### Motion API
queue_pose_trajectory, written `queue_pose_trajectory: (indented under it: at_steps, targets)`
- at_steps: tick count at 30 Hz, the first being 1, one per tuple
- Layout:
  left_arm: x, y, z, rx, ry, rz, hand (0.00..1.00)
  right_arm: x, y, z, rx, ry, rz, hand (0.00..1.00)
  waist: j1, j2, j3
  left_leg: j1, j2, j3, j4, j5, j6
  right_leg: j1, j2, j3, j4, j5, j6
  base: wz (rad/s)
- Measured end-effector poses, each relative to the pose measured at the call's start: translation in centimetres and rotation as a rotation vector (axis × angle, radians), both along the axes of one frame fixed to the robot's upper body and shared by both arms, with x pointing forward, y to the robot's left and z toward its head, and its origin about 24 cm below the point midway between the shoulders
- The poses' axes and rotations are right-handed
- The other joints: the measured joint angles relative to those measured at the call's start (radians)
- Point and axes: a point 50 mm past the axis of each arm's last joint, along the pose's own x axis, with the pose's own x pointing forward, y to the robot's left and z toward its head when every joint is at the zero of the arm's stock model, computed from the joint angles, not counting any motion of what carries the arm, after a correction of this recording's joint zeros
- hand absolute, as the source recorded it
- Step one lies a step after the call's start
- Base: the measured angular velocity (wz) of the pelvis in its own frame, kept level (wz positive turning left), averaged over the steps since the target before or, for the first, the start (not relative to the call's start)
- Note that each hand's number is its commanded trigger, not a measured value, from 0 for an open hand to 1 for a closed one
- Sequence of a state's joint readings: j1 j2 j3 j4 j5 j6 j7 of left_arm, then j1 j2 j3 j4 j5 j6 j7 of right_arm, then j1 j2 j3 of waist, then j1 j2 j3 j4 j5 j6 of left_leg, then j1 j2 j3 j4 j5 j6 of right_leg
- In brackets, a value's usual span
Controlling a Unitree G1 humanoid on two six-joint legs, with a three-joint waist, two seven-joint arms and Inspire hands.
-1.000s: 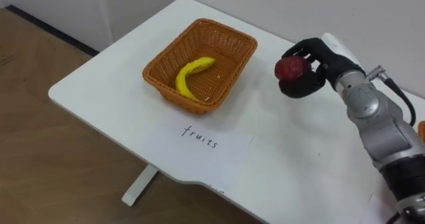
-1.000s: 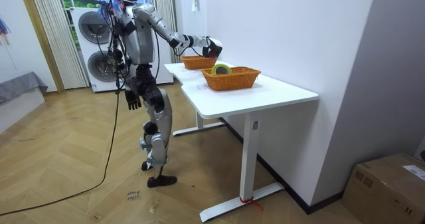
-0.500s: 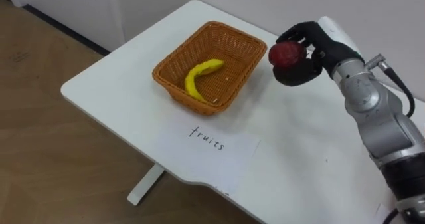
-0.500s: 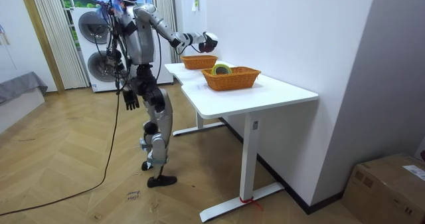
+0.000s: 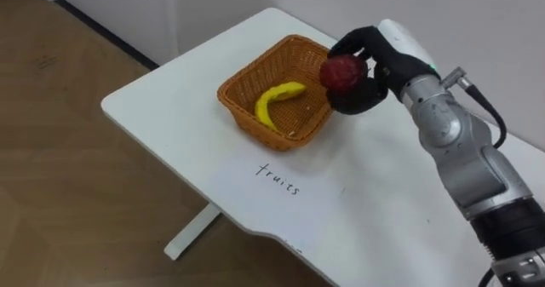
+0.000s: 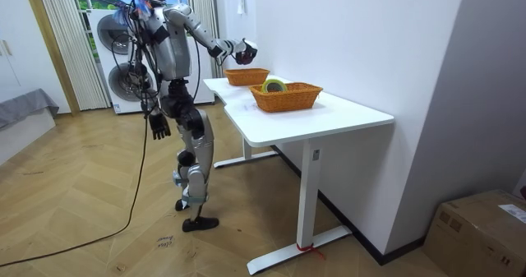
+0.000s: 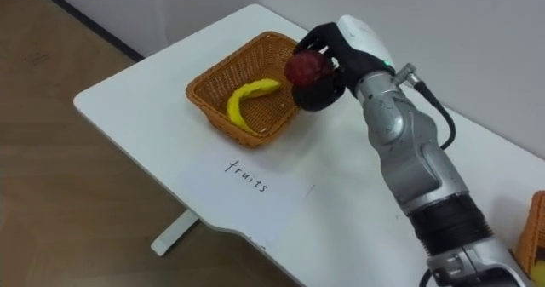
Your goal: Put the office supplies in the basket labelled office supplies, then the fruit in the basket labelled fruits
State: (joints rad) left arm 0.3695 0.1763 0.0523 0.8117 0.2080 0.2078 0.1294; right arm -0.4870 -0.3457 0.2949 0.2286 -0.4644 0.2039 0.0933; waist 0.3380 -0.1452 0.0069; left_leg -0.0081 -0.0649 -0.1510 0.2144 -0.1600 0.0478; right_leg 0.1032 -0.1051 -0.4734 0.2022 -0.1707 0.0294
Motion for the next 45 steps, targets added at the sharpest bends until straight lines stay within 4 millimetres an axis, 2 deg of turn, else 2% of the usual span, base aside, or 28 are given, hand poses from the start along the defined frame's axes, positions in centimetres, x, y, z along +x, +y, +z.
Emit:
queue_pose_trajectory:
  at_steps: [9, 13, 19, 20, 21, 22, 23, 45]
  targets:
    - [0.7, 0.0, 0.3, 0.001, -0.029, -0.015, 0.00, 0.1, 0.5, 0.3, 0.005, -0.006, 0.007, 1.00, 0.032, -0.008, 0.0055, -0.018, -0.004, -0.022, 0.007, 0.000, -0.001, -0.007, -0.001, -0.021, 0.000, 0.000, 0.000, 0.06]
    - [0.7, 0.0, 0.3, 0.002, -0.030, -0.013, 0.00, 0.0, 0.8, 0.1, 0.016, 0.001, 0.010, 1.00, 0.055, -0.008, 0.0058, -0.017, -0.004, -0.027, 0.007, 0.001, -0.002, -0.005, 0.001, -0.024, 0.000, 0.000, 0.000, 0.02]
    - [0.2, 0.2, 0.3, 0.002, -0.012, -0.001, 0.00, -0.1, 1.5, -0.4, 0.005, 0.013, 0.031, 1.00, 0.065, -0.016, 0.0106, -0.018, -0.006, -0.041, 0.007, 0.001, -0.002, -0.003, 0.001, -0.024, -0.001, -0.001, 0.001, 0.05]
    - [0.2, 0.2, 0.3, -0.003, -0.009, -0.001, 0.00, -0.2, 1.5, -0.5, 0.004, 0.017, 0.033, 0.93, 0.064, -0.017, 0.0110, -0.018, -0.009, -0.042, 0.007, 0.001, -0.002, -0.002, 0.000, -0.023, -0.001, -0.001, 0.002, 0.05]
    - [0.2, 0.1, 0.3, -0.005, -0.009, -0.001, 0.00, -0.1, 1.5, -0.5, 0.004, 0.018, 0.033, 0.68, 0.066, -0.017, 0.0113, -0.018, -0.012, -0.042, 0.007, 0.001, -0.002, -0.002, 0.000, -0.023, -0.001, -0.002, 0.002, 0.00]
    - [0.1, 0.1, 0.3, -0.008, -0.007, -0.001, 0.00, -0.1, 1.5, -0.5, 0.004, 0.018, 0.032, 0.55, 0.070, -0.017, 0.0116, -0.018, -0.013, -0.042, 0.007, 0.001, -0.001, -0.002, -0.002, -0.023, -0.001, -0.004, 0.006, 0.00]
    - [0.1, 0.1, 0.3, -0.013, -0.004, -0.002, 0.00, -0.1, 1.5, -0.5, 0.004, 0.018, 0.032, 0.00, 0.071, -0.016, 0.0117, -0.019, -0.014, -0.043, 0.007, 0.001, -0.001, -0.002, -0.002, -0.023, -0.001, -0.004, 0.006, 0.00]
    - [-0.4, 0.2, 0.2, -0.050, 0.023, -0.004, 0.00, 0.0, 1.1, -1.5, -0.005, 0.060, 0.010, 0.00, 0.068, -0.015, 0.0129, -0.020, -0.016, -0.046, 0.007, 0.001, -0.001, 0.004, -0.001, -0.023, -0.016, -0.004, 0.006, 0.00]
